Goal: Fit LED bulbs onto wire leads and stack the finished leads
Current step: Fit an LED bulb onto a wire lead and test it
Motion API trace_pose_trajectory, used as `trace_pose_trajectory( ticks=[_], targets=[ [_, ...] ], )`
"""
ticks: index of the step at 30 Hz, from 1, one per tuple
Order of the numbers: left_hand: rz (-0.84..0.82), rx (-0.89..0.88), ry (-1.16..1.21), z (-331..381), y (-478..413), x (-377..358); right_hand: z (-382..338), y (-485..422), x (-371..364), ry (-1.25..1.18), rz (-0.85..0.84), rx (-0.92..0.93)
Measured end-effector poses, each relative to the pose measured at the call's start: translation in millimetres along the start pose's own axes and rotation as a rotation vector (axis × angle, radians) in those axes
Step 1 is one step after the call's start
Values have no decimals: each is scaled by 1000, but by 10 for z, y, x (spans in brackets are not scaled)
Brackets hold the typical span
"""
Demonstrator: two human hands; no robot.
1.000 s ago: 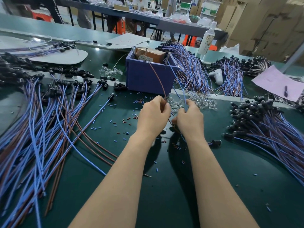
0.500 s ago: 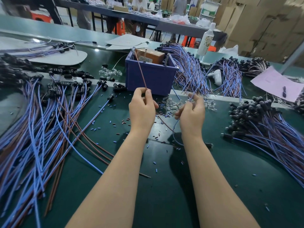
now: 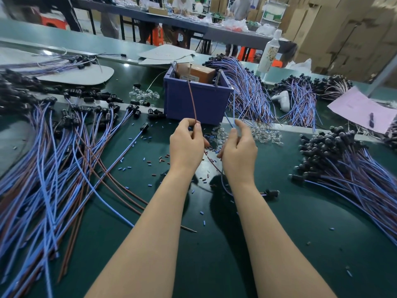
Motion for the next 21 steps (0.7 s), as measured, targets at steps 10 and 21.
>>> trace_pose_trajectory(
  ticks=[10,21],
  targets=[
    [-30,11,24,-26,-21,-2,-25,-4,-55,27,-80,25],
    [-37,12,29,-35,-23,7,-23,-21,-102,21,-139,52]
  ],
)
Point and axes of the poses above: each hand's wrist, its own y-axis away from the middle knuckle, its own x-axis out of the back of the hand, z = x × y, the point moved 3 cm from there along -y, towards the middle knuckle, and after that the axes turned 11 degrees about -z, right-handed, at the moved point
